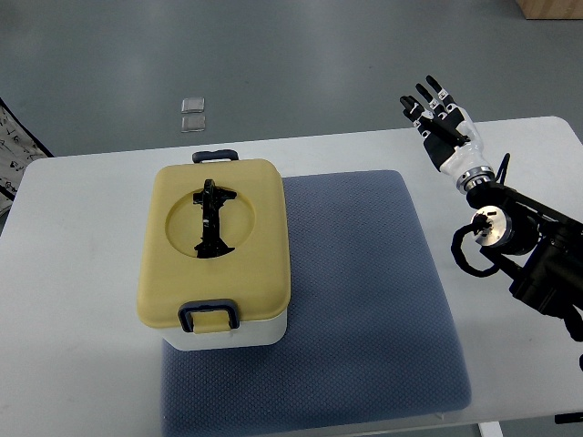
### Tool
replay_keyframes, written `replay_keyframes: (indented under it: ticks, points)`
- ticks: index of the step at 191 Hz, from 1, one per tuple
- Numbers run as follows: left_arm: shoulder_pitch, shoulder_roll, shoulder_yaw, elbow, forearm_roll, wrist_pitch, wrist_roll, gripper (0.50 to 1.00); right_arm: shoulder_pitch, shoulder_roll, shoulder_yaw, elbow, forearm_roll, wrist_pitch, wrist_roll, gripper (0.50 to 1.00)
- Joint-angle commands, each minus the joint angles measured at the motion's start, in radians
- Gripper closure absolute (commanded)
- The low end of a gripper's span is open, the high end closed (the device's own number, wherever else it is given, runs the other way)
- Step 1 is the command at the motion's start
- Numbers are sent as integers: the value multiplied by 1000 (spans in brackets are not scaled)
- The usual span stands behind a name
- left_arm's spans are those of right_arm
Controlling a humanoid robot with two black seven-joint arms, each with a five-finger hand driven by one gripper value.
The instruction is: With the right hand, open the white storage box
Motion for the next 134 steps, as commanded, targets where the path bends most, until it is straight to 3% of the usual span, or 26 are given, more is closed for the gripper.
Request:
replay_keyframes:
  ticks: [1,134]
  points:
    - [1,0,1,0,0,0,0,500,0,0,0,0,0,0,0,570]
    - [-1,0,3,1,-1,0,1,500,2,-5,0,0,1,2,0,570]
